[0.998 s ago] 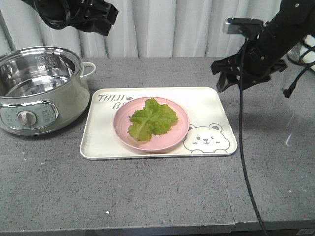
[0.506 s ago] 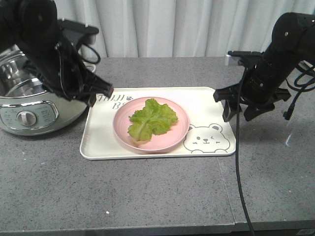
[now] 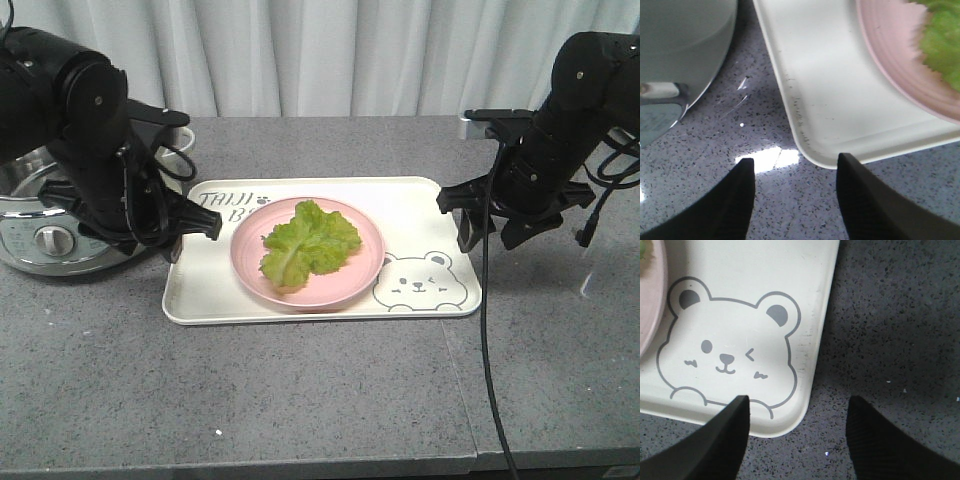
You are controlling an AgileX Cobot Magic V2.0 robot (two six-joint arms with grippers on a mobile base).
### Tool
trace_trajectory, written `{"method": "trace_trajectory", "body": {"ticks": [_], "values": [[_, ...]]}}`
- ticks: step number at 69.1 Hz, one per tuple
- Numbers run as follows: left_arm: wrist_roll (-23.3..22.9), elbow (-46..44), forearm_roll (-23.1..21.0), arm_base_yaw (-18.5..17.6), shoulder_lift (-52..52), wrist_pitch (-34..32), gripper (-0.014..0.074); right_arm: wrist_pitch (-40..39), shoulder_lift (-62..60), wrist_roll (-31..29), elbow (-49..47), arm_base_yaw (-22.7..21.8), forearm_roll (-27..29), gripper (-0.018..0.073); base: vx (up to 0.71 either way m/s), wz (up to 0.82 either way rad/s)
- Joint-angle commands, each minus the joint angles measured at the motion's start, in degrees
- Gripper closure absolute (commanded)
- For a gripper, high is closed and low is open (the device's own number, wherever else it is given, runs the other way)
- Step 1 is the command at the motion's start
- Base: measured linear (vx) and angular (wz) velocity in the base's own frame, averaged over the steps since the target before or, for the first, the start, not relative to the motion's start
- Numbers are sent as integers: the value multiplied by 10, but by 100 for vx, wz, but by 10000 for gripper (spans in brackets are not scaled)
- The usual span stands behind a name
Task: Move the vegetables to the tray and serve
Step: 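Lower both grippers to the tray's side edges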
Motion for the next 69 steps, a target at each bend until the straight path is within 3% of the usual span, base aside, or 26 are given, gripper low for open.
{"method": "trace_trajectory", "body": {"ticks": [1,22,69], "values": [[-10,1,1,9,-26,-24,244,7,-23,-5,-12,-4,-3,144,0,0],[-11,31,0,15,-26,-71,244,1,22,-5,-12,-4,-4,144,0,0],[-10,31,-15,20,57,-80,244,-21,53,-5,-12,-4,-6,144,0,0]]}}
